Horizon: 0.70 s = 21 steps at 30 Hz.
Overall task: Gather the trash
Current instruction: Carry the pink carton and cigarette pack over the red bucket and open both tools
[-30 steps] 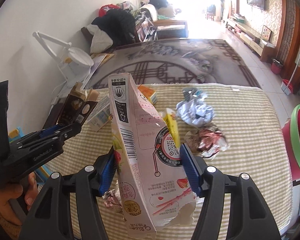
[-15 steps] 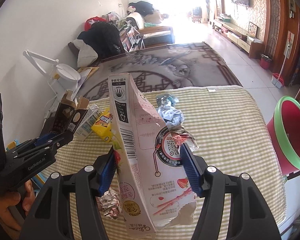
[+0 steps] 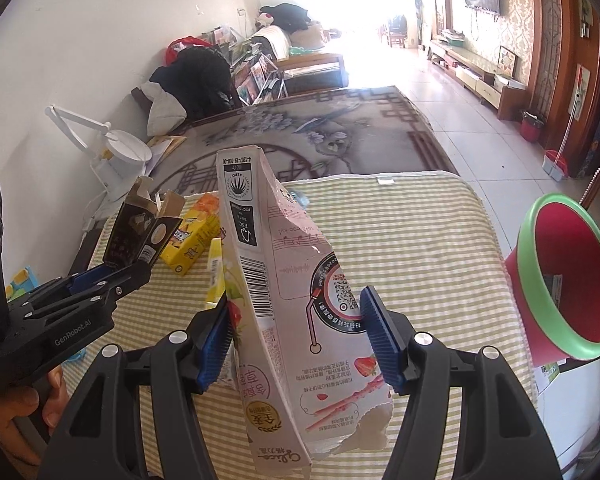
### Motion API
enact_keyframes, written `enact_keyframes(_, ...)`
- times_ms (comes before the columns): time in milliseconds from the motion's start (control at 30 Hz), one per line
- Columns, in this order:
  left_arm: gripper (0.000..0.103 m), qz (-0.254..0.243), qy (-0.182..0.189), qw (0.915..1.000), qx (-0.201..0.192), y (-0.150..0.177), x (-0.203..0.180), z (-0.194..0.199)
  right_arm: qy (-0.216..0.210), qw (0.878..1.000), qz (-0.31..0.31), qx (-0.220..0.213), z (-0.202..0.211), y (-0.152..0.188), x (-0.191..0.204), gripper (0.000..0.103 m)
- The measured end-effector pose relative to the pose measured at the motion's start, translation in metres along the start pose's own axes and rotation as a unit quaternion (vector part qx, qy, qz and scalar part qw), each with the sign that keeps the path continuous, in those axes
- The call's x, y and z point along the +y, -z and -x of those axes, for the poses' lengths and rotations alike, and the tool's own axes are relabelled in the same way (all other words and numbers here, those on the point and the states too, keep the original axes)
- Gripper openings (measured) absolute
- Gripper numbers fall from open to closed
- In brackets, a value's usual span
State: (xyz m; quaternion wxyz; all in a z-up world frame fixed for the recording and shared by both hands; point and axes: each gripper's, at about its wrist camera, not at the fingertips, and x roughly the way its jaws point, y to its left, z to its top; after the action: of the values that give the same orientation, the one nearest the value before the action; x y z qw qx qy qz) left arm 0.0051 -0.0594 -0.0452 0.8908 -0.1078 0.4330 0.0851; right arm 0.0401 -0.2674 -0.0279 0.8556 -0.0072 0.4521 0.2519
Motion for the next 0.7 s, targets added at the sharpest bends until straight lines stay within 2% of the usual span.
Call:
enact_keyframes(433,0.045,-0.024,0.001,0.9997,0.003,0.001,-0.074,-0.003,0.0,1.0,-0.014,-0.01,0.024,0.002,-0.065,0.059)
enact_keyframes(700,0.045,-0.041,0.011,0.9991,0.008,0.004,-0.112,-0.009,0.015,0.999,-0.038,-0.015,0.036,0.007,-0.106,0.059)
